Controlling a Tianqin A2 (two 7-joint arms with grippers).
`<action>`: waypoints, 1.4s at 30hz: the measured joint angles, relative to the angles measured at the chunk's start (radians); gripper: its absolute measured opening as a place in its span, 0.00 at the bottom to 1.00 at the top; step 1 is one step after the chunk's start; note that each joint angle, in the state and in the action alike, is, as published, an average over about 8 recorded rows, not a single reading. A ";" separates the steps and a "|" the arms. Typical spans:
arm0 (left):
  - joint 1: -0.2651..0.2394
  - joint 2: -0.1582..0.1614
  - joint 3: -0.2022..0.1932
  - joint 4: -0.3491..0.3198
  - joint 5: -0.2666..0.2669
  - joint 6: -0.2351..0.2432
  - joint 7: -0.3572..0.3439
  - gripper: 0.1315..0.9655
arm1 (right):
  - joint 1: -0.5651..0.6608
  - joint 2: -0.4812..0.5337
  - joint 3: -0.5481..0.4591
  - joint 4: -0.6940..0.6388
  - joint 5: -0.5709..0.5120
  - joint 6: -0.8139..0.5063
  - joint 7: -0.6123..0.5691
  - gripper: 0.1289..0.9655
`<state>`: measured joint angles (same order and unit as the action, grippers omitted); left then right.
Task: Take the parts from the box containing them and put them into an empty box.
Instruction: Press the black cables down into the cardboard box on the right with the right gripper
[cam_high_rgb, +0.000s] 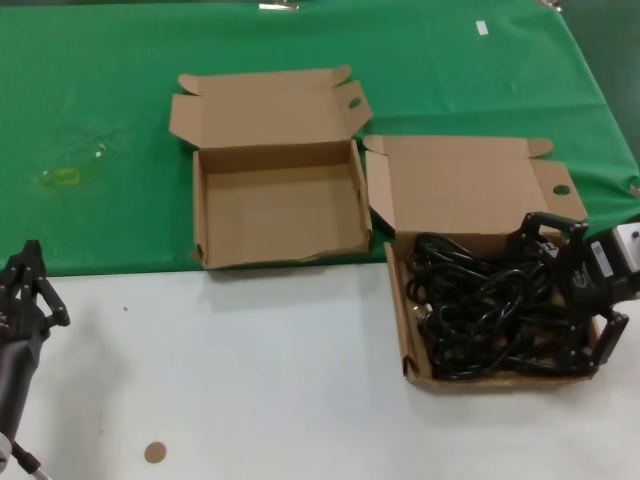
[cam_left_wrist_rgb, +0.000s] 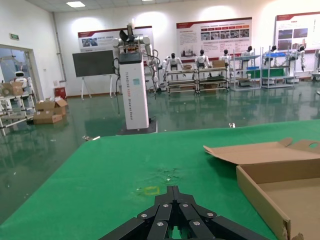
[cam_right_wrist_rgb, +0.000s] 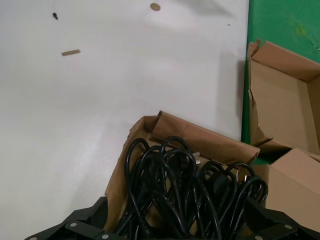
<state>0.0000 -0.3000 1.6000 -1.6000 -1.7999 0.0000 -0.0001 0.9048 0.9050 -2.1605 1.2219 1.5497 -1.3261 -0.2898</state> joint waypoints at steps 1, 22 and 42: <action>0.000 0.000 0.000 0.000 0.000 0.000 0.000 0.01 | 0.006 -0.008 -0.001 -0.013 -0.007 -0.006 -0.009 1.00; 0.000 0.000 0.000 0.000 0.000 0.000 0.000 0.01 | 0.112 -0.172 -0.032 -0.245 -0.148 -0.014 -0.105 0.76; 0.000 0.000 0.000 0.000 0.000 0.000 0.000 0.01 | 0.083 -0.162 -0.016 -0.209 -0.165 -0.032 -0.083 0.32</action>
<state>0.0000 -0.3000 1.6000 -1.6000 -1.7996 0.0000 -0.0005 0.9876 0.7425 -2.1765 1.0131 1.3846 -1.3581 -0.3731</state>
